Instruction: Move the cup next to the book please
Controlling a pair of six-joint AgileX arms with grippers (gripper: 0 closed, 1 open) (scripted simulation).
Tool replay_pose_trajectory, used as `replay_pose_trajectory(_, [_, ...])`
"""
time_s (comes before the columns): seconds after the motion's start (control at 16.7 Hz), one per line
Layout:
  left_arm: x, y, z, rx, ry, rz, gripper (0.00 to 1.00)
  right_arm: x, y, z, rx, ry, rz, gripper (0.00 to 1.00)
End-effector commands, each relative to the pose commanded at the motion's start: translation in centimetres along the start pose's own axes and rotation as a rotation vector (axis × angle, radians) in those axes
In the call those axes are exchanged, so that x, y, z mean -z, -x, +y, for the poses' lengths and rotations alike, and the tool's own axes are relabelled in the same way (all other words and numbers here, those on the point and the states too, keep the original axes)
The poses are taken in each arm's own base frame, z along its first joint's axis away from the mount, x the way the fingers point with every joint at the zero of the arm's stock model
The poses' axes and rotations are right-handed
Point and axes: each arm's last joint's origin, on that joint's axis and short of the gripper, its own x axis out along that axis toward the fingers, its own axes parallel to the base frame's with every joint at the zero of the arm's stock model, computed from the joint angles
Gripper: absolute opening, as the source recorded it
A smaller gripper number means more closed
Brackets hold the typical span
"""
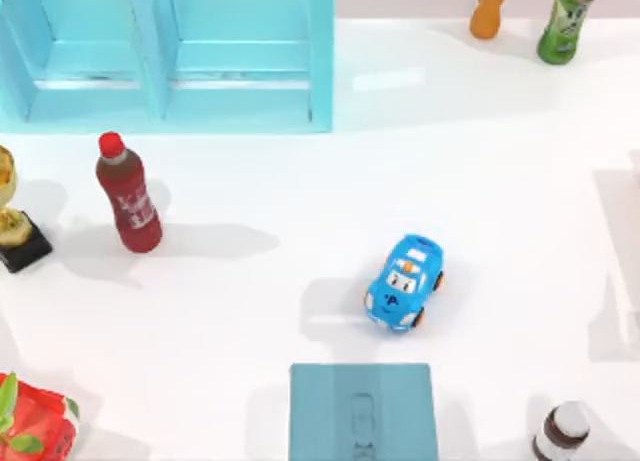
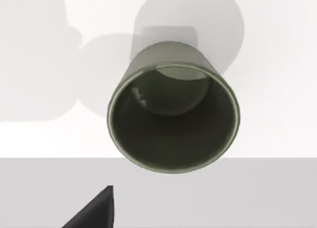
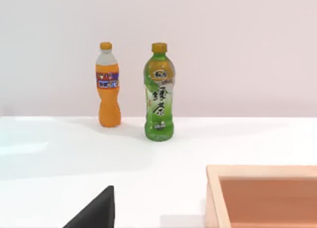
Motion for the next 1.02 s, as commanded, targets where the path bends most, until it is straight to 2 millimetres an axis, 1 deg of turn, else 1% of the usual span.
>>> replay_pose_trajectory(0.12, [0.2, -2.0, 0.1, -0.001, 0.001, 0.001, 1.00, 0.0, 0.0, 0.0, 0.000, 0.000, 0.000, 1.00])
replay_pose_trajectory(0.3, [0.3, -5.6, 0.2, -0.006, 0.001, 0.007, 1.00, 0.0, 0.0, 0.0, 0.000, 0.000, 0.000, 1.00])
replay_pose_trajectory(0.42, [0.2, -7.7, 0.1, -0.006, 0.001, 0.006, 1.00, 0.0, 0.0, 0.0, 0.000, 0.000, 0.000, 1.00])
replay_pose_trajectory(0.54, [0.1, -8.8, -0.1, -0.003, 0.001, 0.002, 1.00, 0.0, 0.0, 0.0, 0.000, 0.000, 0.000, 1.00])
replay_pose_trajectory(0.78, [0.0, -8.9, -0.1, -0.002, 0.001, 0.002, 1.00, 0.0, 0.0, 0.0, 0.000, 0.000, 0.000, 1.00])
replay_pose_trajectory(1.02, [0.0, -8.9, -0.1, -0.002, 0.001, 0.002, 0.70, 0.0, 0.0, 0.0, 0.000, 0.000, 0.000, 1.00])
